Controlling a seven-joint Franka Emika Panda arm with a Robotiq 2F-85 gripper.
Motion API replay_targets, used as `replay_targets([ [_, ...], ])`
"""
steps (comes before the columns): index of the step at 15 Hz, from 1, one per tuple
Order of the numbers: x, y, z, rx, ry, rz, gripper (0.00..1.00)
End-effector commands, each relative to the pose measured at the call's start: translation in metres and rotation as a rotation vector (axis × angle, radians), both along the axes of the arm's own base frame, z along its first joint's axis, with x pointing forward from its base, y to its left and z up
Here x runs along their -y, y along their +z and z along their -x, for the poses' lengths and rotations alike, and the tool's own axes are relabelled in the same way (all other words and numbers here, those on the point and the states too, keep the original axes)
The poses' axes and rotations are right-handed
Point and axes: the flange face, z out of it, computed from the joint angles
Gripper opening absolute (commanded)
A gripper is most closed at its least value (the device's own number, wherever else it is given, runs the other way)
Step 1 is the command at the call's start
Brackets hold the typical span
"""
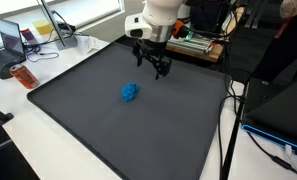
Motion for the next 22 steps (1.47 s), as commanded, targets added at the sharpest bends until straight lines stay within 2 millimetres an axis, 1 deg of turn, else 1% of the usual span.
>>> replay_targets([
  [1,-0.015,-0.012,-0.032,-0.002,-0.039,0.092,1.0],
  [6,-0.026,-0.035,-0.059,-0.019,-0.098,0.152,1.0],
  [10,-0.031,-0.056,-0.073,-0.018,-0.168,0.256,1.0],
  [12,-0.034,-0.064,-0.076,-0.014,-0.198,0.322,1.0],
  [15,-0.04,-0.073,-0.075,-0.024,-0.236,0.403,1.0],
  [17,-0.046,-0.079,-0.073,-0.03,-0.252,0.439,1.0],
  [22,-0.053,-0.095,-0.07,-0.05,-0.284,0.495,1.0],
])
